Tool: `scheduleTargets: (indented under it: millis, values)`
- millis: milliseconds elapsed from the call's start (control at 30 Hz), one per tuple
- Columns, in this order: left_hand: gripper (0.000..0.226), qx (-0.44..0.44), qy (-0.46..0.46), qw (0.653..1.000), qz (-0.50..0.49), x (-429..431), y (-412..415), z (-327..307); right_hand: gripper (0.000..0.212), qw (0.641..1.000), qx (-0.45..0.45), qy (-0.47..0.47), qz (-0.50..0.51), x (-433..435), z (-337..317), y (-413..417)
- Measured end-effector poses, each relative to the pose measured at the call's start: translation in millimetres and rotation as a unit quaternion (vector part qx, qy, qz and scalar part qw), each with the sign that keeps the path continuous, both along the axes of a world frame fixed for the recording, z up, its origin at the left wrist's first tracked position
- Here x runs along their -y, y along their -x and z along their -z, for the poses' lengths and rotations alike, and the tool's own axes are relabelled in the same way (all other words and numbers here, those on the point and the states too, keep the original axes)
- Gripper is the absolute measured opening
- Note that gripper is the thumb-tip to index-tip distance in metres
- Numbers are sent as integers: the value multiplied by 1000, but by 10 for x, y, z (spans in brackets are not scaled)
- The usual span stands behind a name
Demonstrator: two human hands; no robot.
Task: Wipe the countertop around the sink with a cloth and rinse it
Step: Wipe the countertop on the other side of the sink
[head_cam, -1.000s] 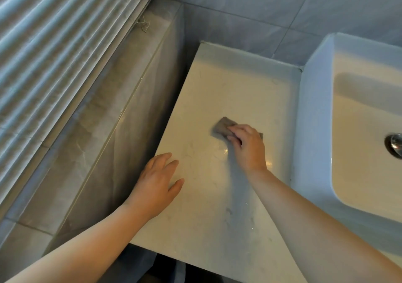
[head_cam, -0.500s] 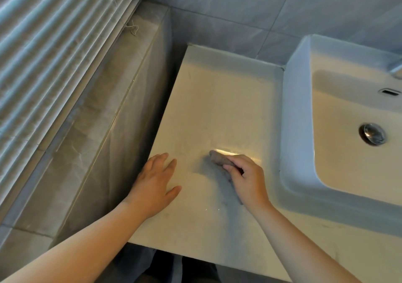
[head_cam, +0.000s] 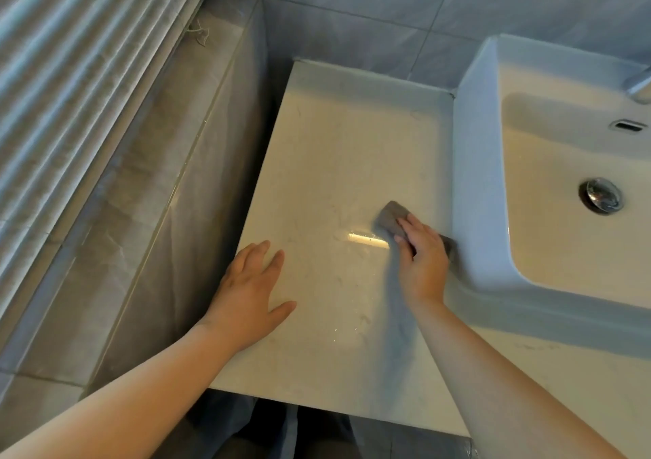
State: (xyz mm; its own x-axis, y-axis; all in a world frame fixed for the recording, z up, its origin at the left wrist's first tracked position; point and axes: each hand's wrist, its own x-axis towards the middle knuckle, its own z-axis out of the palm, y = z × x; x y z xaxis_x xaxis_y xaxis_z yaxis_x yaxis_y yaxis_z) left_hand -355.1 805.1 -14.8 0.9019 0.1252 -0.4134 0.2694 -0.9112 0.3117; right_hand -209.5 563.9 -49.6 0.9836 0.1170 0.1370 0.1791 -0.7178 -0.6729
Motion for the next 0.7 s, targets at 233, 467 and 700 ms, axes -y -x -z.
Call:
scheduleTargets:
  millis: [233, 467, 700]
  values:
    - [88, -8, -10, 1000, 11, -11, 2, 6, 27, 997, -19, -21, -76, -46, 10, 625]
    - [109, -38, -9, 999, 24, -10, 0, -21, 28, 993, -82, -84, -26, 61, -294, 835]
    - [116, -38, -22, 999, 32, -5, -3, -31, 25, 988, -49, -28, 145, 346, -168, 401]
